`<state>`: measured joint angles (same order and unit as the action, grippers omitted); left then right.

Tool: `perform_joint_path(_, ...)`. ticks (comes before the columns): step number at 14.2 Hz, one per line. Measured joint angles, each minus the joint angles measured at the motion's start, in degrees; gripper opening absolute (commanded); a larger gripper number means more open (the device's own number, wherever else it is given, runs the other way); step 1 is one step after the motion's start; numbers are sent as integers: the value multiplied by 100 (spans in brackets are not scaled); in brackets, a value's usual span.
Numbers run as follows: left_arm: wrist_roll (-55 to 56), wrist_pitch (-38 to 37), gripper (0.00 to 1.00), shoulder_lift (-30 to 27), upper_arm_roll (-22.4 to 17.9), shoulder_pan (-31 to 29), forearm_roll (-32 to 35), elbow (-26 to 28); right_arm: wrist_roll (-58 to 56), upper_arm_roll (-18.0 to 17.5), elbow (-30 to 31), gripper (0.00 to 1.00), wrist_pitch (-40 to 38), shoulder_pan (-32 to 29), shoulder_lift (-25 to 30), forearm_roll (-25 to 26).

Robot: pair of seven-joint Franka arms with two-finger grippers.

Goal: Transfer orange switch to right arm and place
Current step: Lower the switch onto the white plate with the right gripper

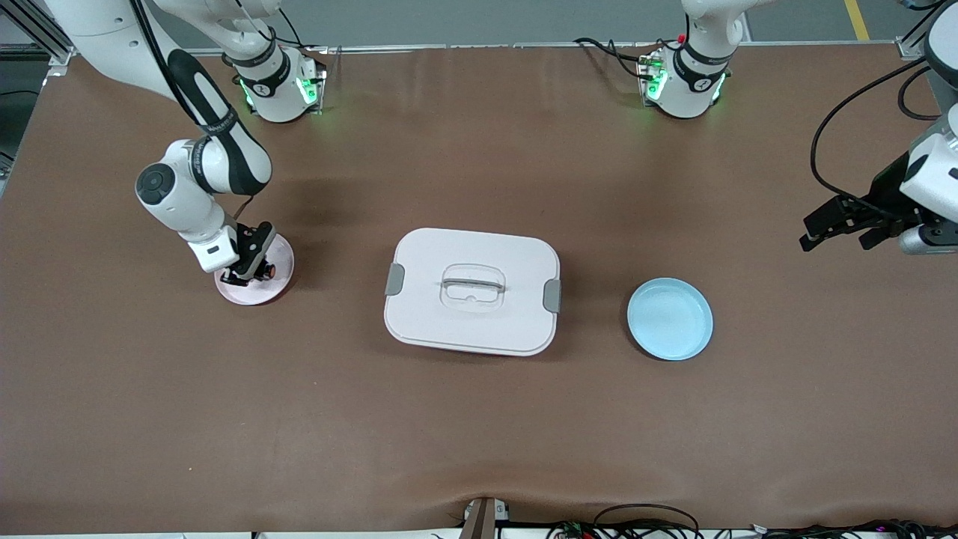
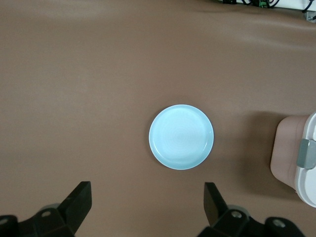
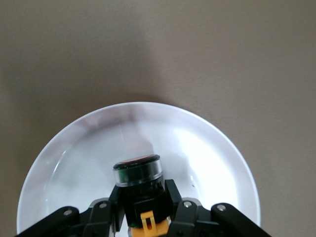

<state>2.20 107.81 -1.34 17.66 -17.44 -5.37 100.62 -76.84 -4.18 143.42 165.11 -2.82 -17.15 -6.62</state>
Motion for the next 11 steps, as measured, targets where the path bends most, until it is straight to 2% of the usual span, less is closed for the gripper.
perform_joint_path(2, 0, -49, 100, 0, -10, -12, 1, -78, -56, -2, -13, 0, 13, 0, -12, 0)
perform_joint_path(3, 0, -62, 100, 0, -12, -14, 1, -98, -71, -3, -13, 11, 13, 0, -12, 0)
perform_joint_path(4, 0, -71, 100, 0, -13, -14, 1, -108, -77, -3, -14, 99, 13, 0, -12, -2)
perform_joint_path(8, 3, -99, 100, 11, -47, 80, 6, -109, -64, -19, -82, 100, 13, 0, -27, -10)
perform_joint_path(9, 32, -104, 100, 21, -216, 285, 34, -109, -37, -34, -111, 100, 12, 0, -29, -12)
perform_joint_path(11, 135, -106, 100, 47, -832, 969, 131, -109, 60, -99, -197, 100, -108, 1, -29, -17)
